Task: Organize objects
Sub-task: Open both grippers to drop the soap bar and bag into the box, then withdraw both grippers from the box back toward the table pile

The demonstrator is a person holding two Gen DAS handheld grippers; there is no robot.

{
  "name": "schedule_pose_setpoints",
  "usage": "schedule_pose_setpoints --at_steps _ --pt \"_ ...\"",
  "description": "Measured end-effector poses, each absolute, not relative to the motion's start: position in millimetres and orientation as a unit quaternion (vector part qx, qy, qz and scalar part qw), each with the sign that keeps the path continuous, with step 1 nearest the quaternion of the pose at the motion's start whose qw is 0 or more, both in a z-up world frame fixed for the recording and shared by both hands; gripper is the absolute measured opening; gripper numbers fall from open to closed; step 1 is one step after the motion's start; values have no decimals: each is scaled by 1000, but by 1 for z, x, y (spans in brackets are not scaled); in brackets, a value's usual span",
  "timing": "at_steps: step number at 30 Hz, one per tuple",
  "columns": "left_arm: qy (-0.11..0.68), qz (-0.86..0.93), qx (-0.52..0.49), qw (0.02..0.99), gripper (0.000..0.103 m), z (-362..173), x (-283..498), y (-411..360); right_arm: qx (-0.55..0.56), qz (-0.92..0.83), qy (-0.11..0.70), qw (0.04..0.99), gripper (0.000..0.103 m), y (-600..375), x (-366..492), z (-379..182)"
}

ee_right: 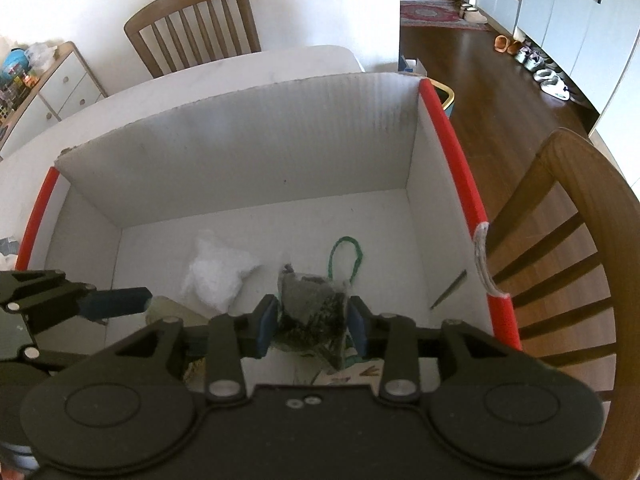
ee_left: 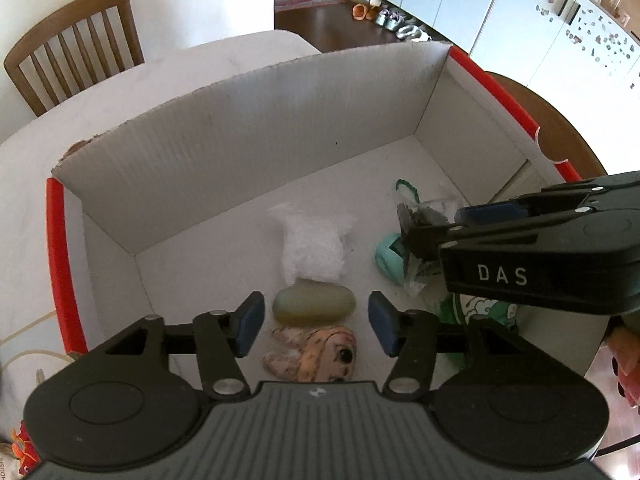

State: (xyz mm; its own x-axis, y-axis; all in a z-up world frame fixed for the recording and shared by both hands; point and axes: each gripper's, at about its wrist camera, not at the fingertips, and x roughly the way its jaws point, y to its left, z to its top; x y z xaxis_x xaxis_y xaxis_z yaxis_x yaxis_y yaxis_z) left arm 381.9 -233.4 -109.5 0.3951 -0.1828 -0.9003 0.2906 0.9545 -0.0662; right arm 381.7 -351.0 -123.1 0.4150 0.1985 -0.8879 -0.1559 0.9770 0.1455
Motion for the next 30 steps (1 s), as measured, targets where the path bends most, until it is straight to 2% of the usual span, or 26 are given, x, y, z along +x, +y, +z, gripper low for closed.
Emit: schedule_pose_setpoints --at_steps 8,13,26,30 --pt "512 -144 40 846 60 -94 371 -227 27 112 518 847 50 -354 375 -111" --pt "491 -148 31 858 60 -80 357 -220 21 124 499 857 62 -354 362 -96" --pt "433 -145 19 890 64 -38 315 -199 41 159 451 877 67 -362 320 -51" --pt "411 -130 9 902 64 -21 300 -183 40 175 435 882 72 -358 304 -36"
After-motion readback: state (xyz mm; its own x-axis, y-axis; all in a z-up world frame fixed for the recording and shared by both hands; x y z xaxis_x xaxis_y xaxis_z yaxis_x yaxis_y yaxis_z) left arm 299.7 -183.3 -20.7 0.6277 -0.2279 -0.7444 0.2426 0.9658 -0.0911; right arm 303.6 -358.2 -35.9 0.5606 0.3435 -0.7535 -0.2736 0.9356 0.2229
